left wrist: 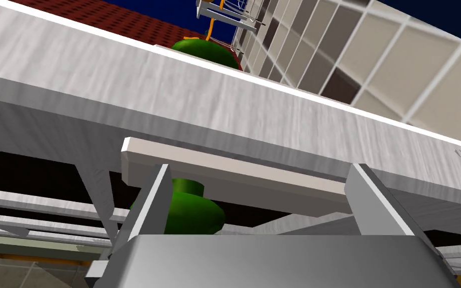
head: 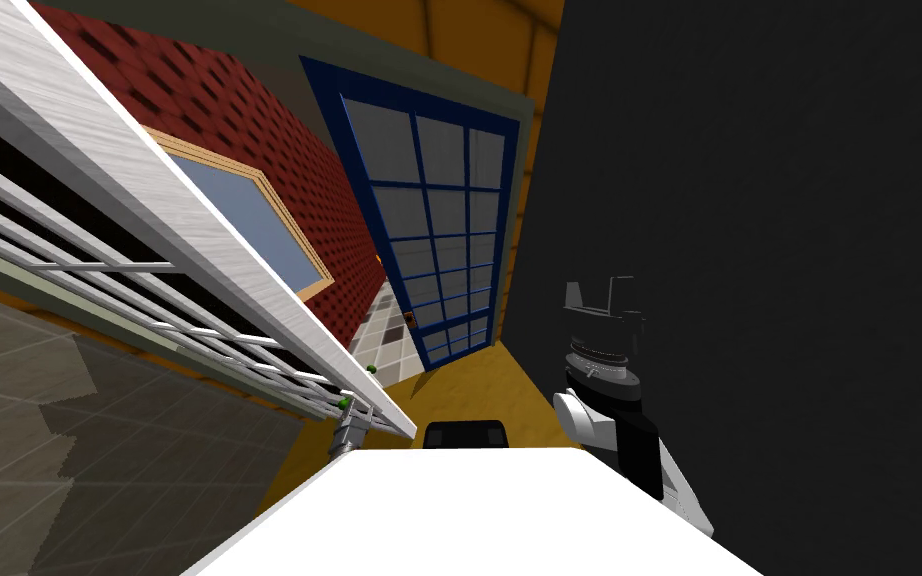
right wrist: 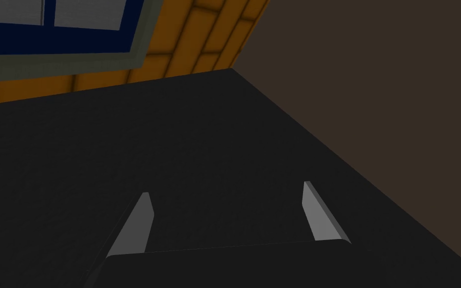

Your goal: Pull the door open

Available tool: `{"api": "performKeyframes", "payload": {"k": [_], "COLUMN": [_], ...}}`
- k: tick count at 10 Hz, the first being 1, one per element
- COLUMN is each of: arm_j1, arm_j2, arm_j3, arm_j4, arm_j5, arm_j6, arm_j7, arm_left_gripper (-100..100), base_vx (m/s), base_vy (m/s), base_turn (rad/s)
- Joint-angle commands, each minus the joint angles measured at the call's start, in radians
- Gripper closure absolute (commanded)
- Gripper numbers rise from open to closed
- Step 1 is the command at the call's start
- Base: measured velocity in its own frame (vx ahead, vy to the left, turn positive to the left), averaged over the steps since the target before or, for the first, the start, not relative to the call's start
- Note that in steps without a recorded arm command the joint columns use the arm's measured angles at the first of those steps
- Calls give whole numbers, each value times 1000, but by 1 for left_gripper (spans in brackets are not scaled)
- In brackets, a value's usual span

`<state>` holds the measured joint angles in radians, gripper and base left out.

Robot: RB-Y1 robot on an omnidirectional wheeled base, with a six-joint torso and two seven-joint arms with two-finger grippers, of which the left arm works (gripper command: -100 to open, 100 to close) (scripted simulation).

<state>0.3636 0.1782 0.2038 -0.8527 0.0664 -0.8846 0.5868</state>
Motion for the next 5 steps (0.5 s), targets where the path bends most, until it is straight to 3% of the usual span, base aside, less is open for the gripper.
{"api": "performKeyframes", "payload": {"k": [1, 5], "arm_j1": [9, 15], "arm_j2": [21, 25], "arm_j3": [12, -11], "arm_j4": [-29, -43], "arm_j5": [17, 31], "arm_j6": [7, 2], "arm_j7": [41, 123], "arm_left_gripper": [-100, -100], "base_vx": [-76, -78], "base_vy": [43, 61], "base_turn": [-88, -90]}}
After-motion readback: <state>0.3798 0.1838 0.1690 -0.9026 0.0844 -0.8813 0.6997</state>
